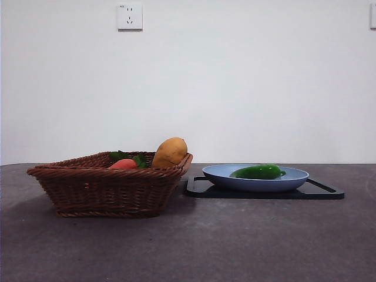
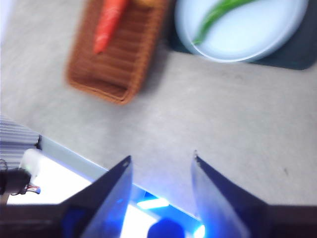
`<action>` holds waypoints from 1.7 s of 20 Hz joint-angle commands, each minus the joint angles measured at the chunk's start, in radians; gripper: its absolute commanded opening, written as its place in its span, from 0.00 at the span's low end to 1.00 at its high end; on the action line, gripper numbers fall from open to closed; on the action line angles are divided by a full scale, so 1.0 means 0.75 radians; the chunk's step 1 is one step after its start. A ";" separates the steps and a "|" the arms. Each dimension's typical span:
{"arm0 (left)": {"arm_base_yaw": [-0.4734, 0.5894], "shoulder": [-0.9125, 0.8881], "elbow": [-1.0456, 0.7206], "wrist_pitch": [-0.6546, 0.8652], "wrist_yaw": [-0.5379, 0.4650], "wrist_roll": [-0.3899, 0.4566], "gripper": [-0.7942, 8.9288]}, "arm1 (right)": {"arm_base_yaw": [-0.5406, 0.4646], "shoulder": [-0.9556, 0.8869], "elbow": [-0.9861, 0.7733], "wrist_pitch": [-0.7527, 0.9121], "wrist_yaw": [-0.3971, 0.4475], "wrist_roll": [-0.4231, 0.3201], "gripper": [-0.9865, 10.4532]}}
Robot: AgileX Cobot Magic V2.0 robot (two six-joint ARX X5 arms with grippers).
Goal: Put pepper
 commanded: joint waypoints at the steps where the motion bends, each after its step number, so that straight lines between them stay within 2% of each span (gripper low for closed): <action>1: -0.008 0.014 0.021 -0.005 0.002 0.024 0.30 | 0.060 -0.127 0.027 -0.022 -0.002 -0.022 0.21; 4: -0.008 0.014 0.021 -0.006 0.000 0.024 0.11 | 0.129 -0.260 0.027 -0.022 -0.001 -0.025 0.08; 5: -0.008 0.015 0.021 -0.002 0.000 0.024 0.09 | 0.139 -0.286 0.027 -0.022 -0.001 -0.026 0.09; 8: -0.008 0.015 0.021 0.001 -0.002 0.024 0.09 | 0.148 -0.316 0.027 -0.021 -0.001 -0.032 0.09; 11: -0.008 0.015 0.021 0.002 -0.002 0.024 0.09 | 0.148 -0.316 0.027 -0.020 -0.001 0.066 0.10; 20: -0.008 0.015 0.021 0.002 -0.002 0.024 0.09 | 0.148 -0.307 0.027 -0.020 0.009 0.065 0.10; 22: -0.008 0.015 0.021 -0.002 -0.009 0.079 0.09 | 0.148 -0.307 0.027 -0.020 0.009 0.065 0.10; 23: 0.002 0.012 0.021 0.020 -0.065 0.092 0.09 | 0.148 -0.307 0.027 -0.020 0.009 0.065 0.10; 25: 0.081 -0.025 0.021 0.123 -0.190 0.134 0.09 | 0.148 -0.307 0.027 -0.020 0.009 0.065 0.10; 26: 0.138 -0.053 0.018 0.168 -0.206 0.172 0.09 | 0.148 -0.307 0.027 -0.020 0.008 0.065 0.10; 30: 0.464 -0.245 -0.047 0.309 -0.207 0.286 0.09 | 0.148 -0.306 0.027 -0.020 0.009 0.065 0.10; 34: 0.738 -0.517 -0.338 0.606 -0.216 0.375 0.09 | 0.148 -0.305 0.027 -0.020 0.009 0.065 0.10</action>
